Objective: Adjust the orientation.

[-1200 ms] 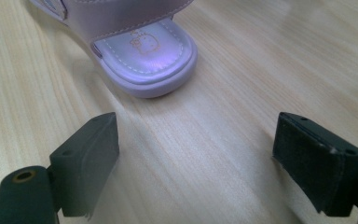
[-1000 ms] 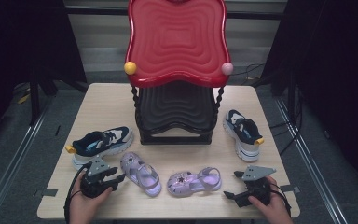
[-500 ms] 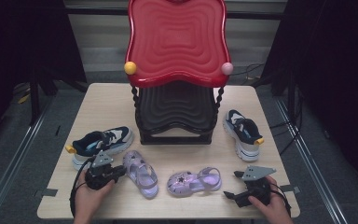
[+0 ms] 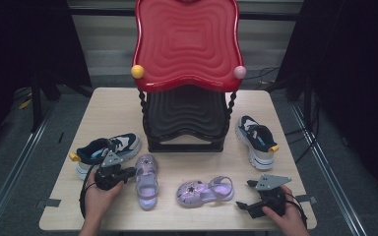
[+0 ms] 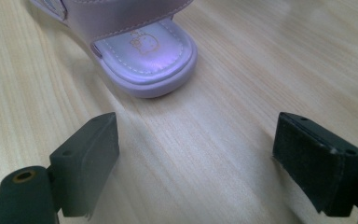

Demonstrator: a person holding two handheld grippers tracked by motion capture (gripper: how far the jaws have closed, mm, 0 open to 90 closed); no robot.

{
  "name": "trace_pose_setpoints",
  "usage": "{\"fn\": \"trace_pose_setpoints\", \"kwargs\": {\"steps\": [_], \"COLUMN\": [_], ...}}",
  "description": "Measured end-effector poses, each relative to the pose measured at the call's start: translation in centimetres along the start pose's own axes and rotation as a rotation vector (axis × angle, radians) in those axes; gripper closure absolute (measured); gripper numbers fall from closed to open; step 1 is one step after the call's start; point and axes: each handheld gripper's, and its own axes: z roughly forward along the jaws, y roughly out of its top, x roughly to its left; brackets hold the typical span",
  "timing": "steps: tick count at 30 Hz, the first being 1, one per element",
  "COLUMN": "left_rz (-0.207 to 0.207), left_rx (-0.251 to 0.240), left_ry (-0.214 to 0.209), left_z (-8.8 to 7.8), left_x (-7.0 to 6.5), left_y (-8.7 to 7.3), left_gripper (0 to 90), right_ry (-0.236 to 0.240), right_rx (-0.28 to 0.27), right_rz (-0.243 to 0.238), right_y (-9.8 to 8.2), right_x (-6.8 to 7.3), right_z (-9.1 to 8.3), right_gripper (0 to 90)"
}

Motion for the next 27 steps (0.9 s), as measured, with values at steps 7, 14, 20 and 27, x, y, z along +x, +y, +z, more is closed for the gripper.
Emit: {"fn": "trace_pose_setpoints", "kwargs": {"steps": [7,14,20,27], "left_rz": [0.001,0.014,-0.009,-0.005], "left_rx": [0.02,0.019,0.016,0.023], "left_ry": [-0.003,-0.013,0.008,0.044], "left_z": [1.1,1.3,0.9,0.0], "left_x": [0.5,0.8,1.0,0.9], "left_y": [0.7,0.8,0.7,0.4], "left_gripper": [87.6,86.9,76.2,72.1], "right_ry": [0.0,0.001,0.001,0.001], "right_rx": [-0.002,-0.003,-0.002,-0.002], "right_rz": [-0.003,-0.003,-0.002,-0.002], "right_y": [0.0,0.0,0.0,0.0], "right_x": [0.0,0.0,0.0,0.0], "right_z": [0.0,0.0,0.0,0.0], "right_gripper": [13.9,13.9,13.9,13.9]}}
